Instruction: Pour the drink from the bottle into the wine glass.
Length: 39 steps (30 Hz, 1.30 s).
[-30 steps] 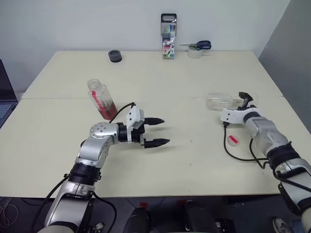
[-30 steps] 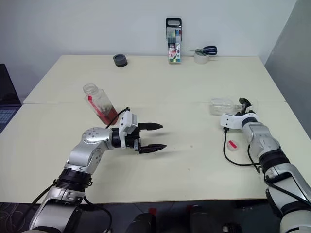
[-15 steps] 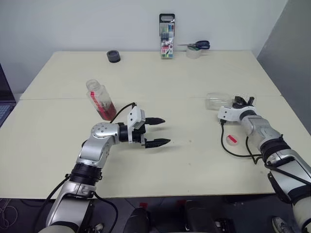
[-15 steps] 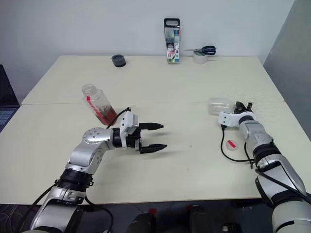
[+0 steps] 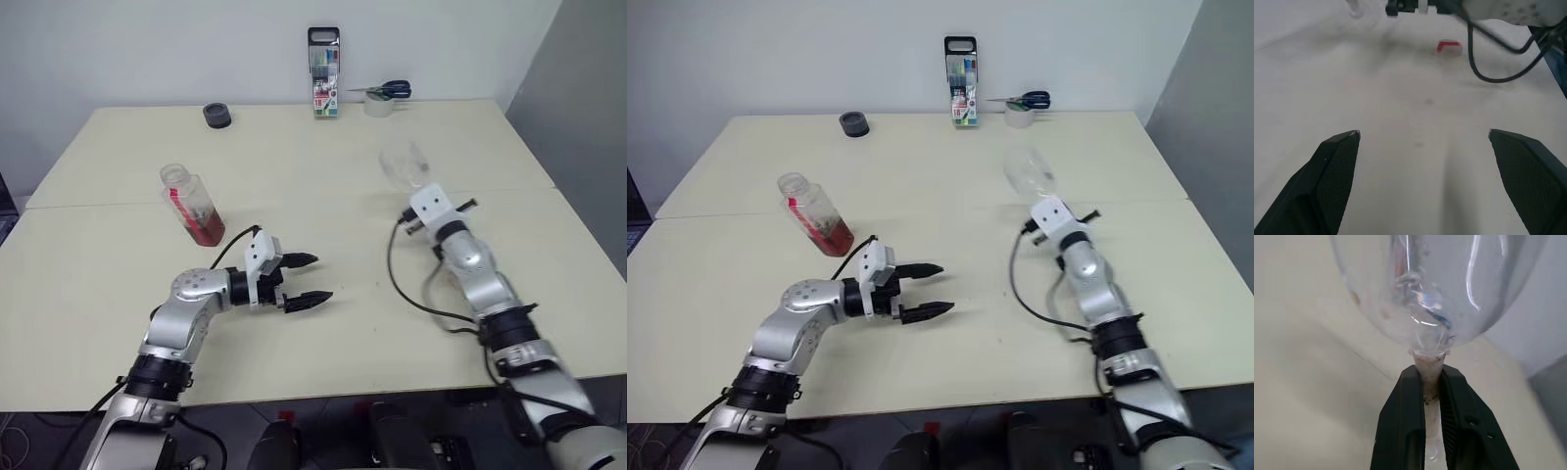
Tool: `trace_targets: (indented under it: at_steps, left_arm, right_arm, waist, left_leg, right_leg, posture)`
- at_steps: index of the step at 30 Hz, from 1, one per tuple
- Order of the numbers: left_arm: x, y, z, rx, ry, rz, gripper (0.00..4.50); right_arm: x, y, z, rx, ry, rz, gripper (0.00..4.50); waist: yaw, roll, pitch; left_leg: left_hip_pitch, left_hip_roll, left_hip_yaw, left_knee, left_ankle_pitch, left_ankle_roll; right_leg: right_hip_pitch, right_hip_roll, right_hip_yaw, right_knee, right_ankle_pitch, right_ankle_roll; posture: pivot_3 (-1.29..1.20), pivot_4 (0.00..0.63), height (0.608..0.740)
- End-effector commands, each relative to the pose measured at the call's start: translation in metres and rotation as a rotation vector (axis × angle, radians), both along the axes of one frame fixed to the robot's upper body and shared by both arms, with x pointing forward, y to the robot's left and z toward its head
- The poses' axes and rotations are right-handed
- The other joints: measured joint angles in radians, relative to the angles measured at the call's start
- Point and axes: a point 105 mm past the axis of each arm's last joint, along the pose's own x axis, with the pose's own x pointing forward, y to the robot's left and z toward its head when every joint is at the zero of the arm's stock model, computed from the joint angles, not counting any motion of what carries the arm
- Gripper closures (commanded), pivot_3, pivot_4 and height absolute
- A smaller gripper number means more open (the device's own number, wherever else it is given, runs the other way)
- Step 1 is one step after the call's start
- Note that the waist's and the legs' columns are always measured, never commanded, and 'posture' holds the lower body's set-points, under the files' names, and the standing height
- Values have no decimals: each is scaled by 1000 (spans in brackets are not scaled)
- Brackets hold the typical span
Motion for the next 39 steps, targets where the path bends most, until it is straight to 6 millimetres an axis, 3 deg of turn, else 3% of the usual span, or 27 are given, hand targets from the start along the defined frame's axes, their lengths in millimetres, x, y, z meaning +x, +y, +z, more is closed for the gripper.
trace_targets:
  at_steps: [1, 3, 6, 19, 21, 25, 29, 33, 39]
  left_arm:
    - [-5, 18, 12, -2, -24, 58, 0]
    - [-10, 27, 12, 7, -8, 90, 0]
    - [-16, 35, 12, 21, 8, 113, 0]
    - [-20, 41, 30, 31, 9, 192, 0]
    - [-19, 42, 34, 34, 1, 203, 0]
    - [-17, 50, 42, 38, -23, 242, 0]
    - [-16, 62, 47, 42, -45, 278, 0]
    - [-12, 75, 49, 48, -71, 318, 0]
    - [-6, 82, 53, 52, -116, 337, 0]
  right_arm:
    - [-7, 27, 14, 280, 17, 92, 4375]
    - [-8, 44, 7, 390, 66, 133, 4375]
    - [-7, 54, -11, 410, 131, 146, 4375]
    - [-42, 56, -70, 336, 256, 199, 4375]
    - [-44, 67, -63, 336, 246, 263, 4375]
    - [-38, 85, -23, 411, 129, 363, 4375]
    - [-31, 100, 1, 442, 71, 427, 4375]
    - [-27, 113, 3, 430, 73, 474, 4375]
    - [-26, 121, -20, 343, 116, 501, 4375]
  waist:
    - [5, 0, 0]
    - [6, 0, 0]
    - [14, 1, 0]
    - [19, 0, -3]
    - [19, 0, -3]
    - [14, 1, -3]
    - [3, 1, -2]
    - [5, 2, -2]
    - [10, 2, -1]
  left_leg:
    - [0, 0, 0, 0, 0, 0]
    - [0, 0, 0, 0, 0, 0]
    - [-1, -1, -2, 0, 0, 0]
    - [1, -1, -1, -1, 0, 0]
    - [1, -1, -1, -1, 0, 0]
    - [2, 0, -1, -1, 0, 0]
    - [1, 1, 0, -1, 0, 0]
    - [1, 0, -1, -2, 0, 0]
    - [0, -1, 0, -1, 0, 0]
  right_leg:
    - [0, 0, 0, 0, 0, 0]
    - [0, -1, 0, -1, 0, 0]
    - [0, -2, -1, -1, 0, 0]
    - [2, -1, -1, -1, 0, 0]
    - [2, -1, -1, -1, 0, 0]
    - [1, 1, -1, -1, 0, 0]
    - [0, 2, 0, -1, 0, -1]
    - [0, 1, -1, -1, 0, -1]
    - [0, 0, 0, -1, 0, -1]
  posture:
    - [0, 150, 740]
    - [0, 150, 740]
    - [0, 150, 740]
    - [0, 150, 740]
    - [0, 150, 740]
    - [0, 150, 740]
    - [0, 150, 740]
    - [0, 150, 740]
    - [0, 150, 740]
